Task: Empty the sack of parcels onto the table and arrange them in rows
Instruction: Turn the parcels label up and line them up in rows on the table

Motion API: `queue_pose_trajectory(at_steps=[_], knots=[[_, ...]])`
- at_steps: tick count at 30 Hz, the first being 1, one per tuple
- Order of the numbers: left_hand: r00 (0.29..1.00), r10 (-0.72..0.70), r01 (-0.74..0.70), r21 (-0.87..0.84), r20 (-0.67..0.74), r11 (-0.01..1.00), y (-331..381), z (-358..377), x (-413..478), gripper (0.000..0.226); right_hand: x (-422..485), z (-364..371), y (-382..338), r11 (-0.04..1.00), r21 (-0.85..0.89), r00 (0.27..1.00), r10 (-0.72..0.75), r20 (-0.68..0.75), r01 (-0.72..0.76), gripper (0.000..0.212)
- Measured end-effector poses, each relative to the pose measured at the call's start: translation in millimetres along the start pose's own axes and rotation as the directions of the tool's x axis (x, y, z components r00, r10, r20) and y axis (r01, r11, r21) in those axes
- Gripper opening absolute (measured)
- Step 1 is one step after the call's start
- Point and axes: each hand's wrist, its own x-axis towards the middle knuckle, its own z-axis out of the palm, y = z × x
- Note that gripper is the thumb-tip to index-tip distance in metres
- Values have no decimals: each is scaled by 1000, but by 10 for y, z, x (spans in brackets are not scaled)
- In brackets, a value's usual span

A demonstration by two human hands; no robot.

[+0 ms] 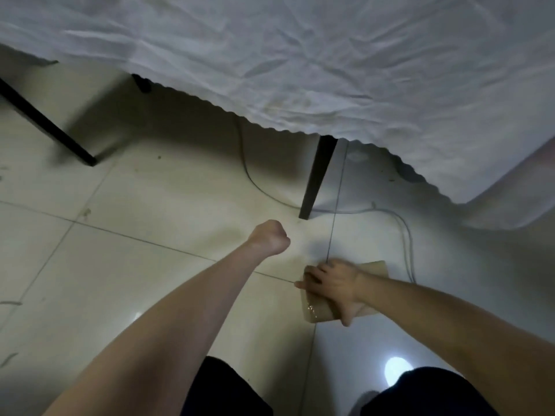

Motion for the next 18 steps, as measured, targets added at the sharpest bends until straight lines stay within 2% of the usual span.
queue_pose_trajectory(at_steps=[4,7,10,12,15,18], knots=[[1000,-4,4,1,-3,1000,1,-64,-149,28,-14,-51,-168,990,75,991,112,75,-118,133],[1000,7,-7,38,1,999,49,-210,-313,32,-92,-386,-80,947,249,977,212,-14,-202,126],[999,10,-14,124,37,992,94,-442,-573,39,-222,-849,-82,885,435,965,236,-111,-167,127],[994,-1,-18,181,106,983,83,-611,-762,57,-354,-1158,-137,833,530,958,258,-123,-157,135],[979,-26,-21,229,203,973,85,-985,-1170,103,-757,-1624,-285,667,723,946,320,-56,-182,141],[966,-19,-44,233,260,971,182,-1457,-1661,123,-1182,-2128,-431,592,788,942,331,-50,-166,143]])
